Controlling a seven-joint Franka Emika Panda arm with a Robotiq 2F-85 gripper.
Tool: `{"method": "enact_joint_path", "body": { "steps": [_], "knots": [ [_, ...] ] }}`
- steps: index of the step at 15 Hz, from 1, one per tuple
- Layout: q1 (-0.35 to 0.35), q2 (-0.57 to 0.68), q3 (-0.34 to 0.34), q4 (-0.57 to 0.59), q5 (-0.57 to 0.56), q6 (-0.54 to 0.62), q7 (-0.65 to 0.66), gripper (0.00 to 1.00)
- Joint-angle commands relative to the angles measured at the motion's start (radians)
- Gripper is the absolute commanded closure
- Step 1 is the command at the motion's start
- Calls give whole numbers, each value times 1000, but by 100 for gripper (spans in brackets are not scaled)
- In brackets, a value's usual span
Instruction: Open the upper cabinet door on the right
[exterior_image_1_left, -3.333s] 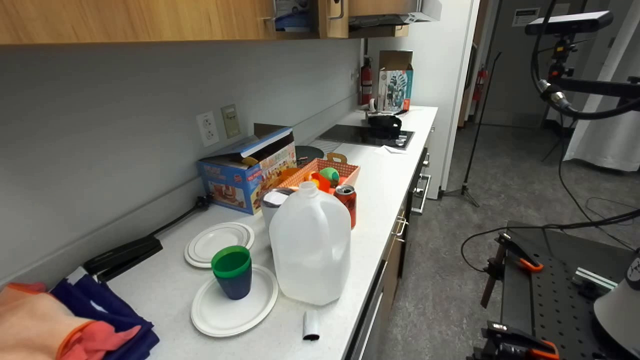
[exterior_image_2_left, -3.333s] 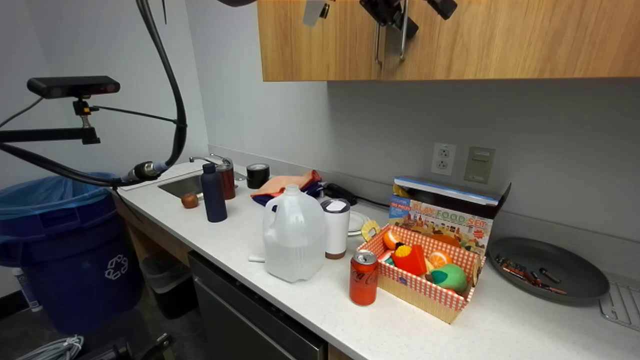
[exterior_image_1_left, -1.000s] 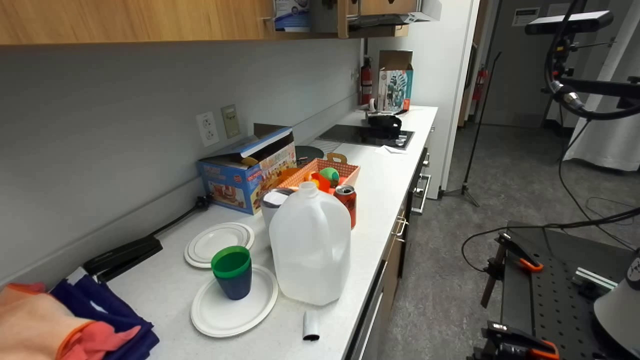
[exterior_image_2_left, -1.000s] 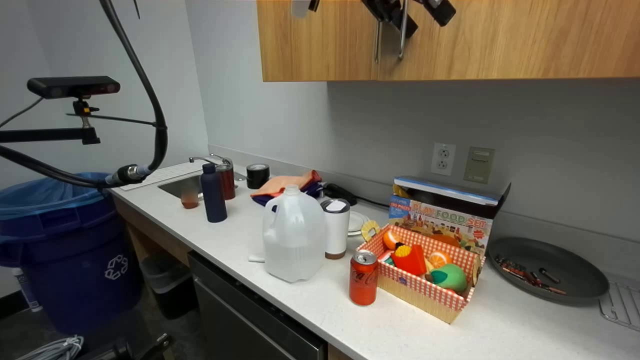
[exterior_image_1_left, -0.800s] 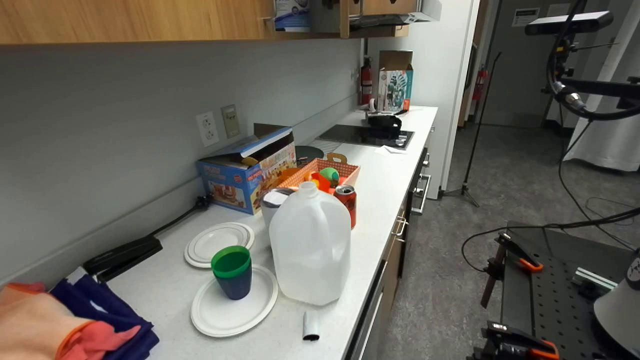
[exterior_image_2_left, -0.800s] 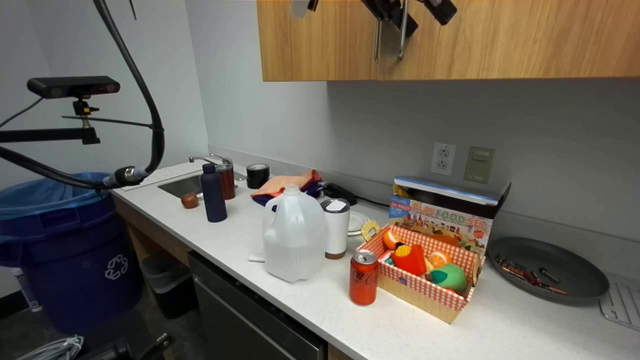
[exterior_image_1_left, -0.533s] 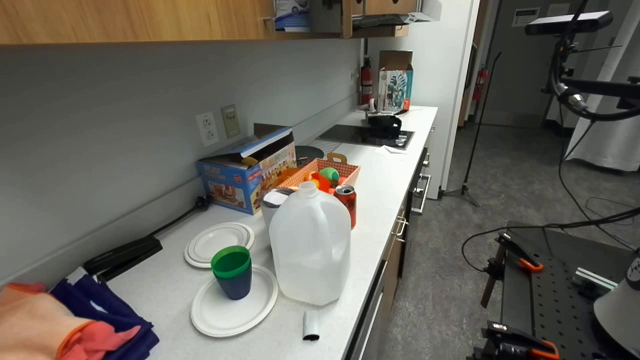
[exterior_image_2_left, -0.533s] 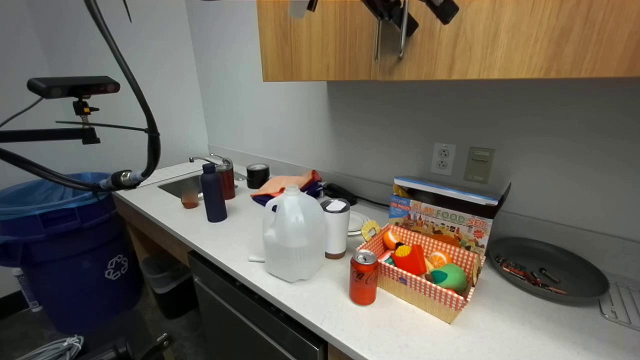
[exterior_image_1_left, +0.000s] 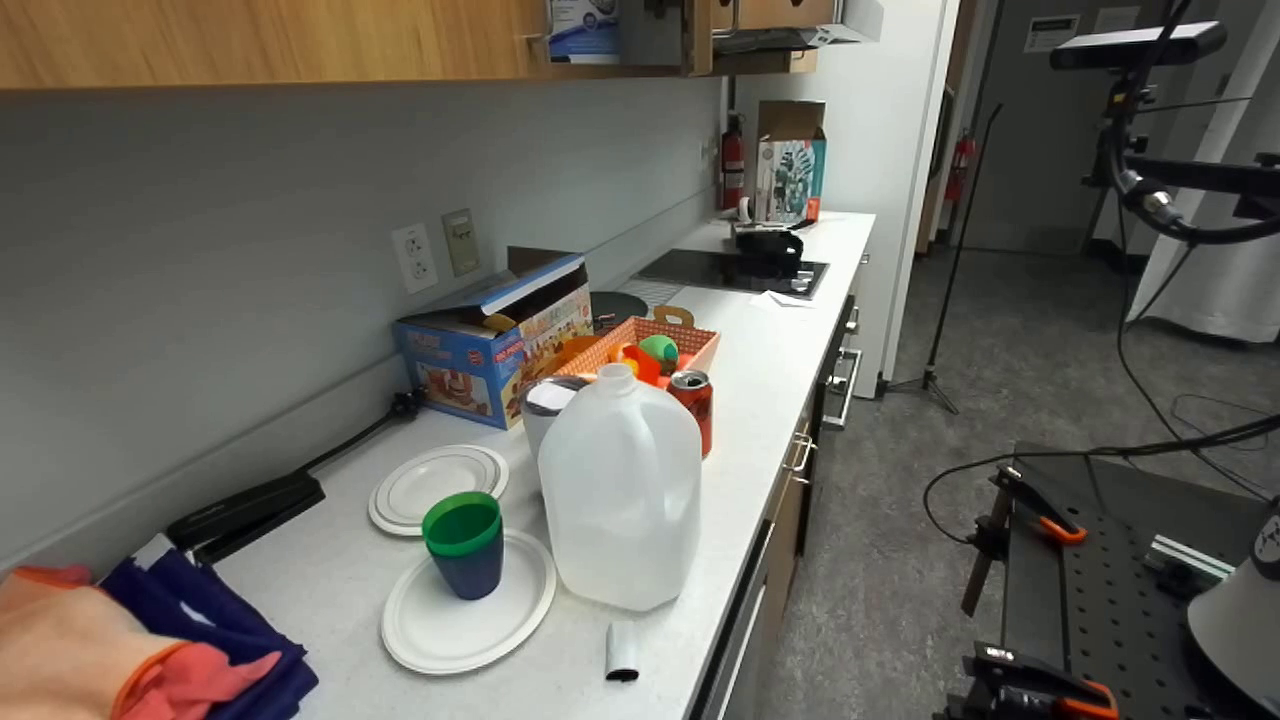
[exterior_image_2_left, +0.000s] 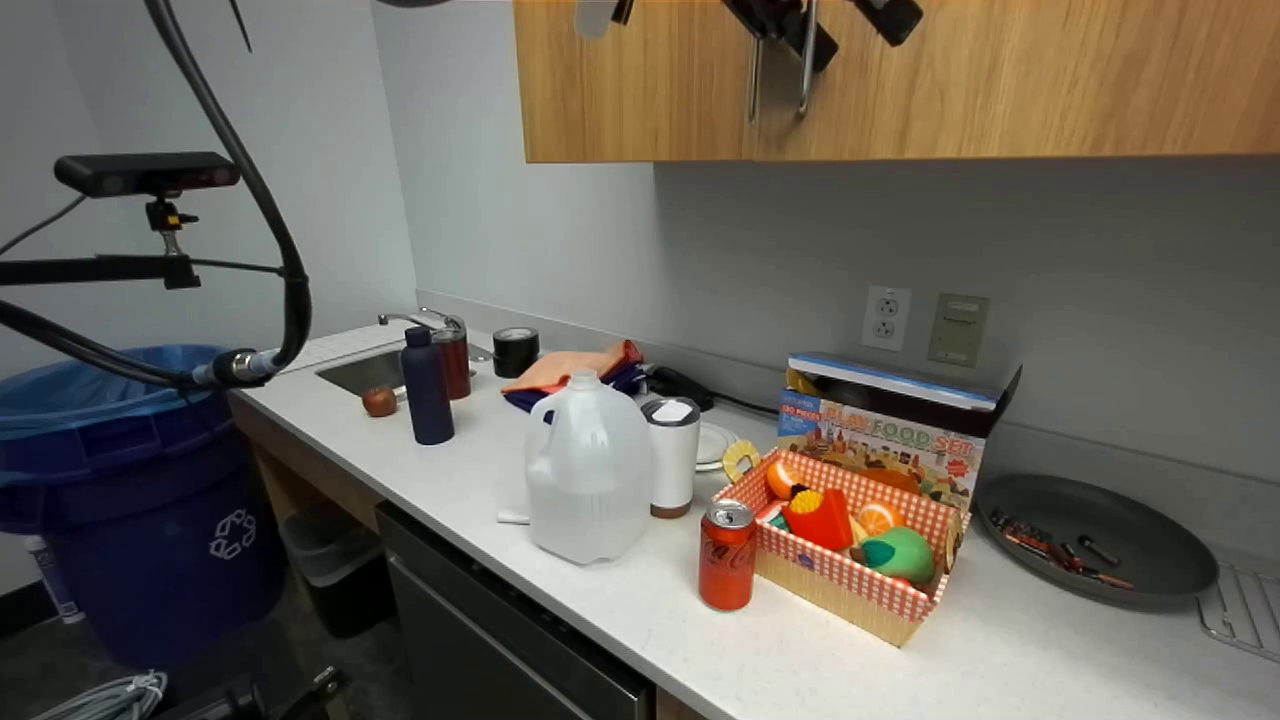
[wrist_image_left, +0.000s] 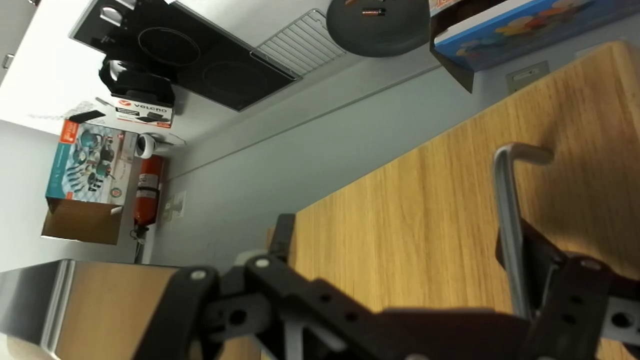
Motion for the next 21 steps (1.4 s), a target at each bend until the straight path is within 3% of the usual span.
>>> {"method": "enact_joint_path", "body": {
  "steps": [1, 10, 13, 18, 21],
  "knots": [
    [-111, -44, -5, 62, -39, -51, -29, 0],
    [-99, -44, -5, 70, 13, -104, -50, 0],
    [-70, -41, -21, 80, 123, -145, -92, 0],
    [-57, -38, -38, 146, 356, -323, -244, 0],
    [-98, -29, -30, 194, 375, -396, -255, 0]
  ]
}}
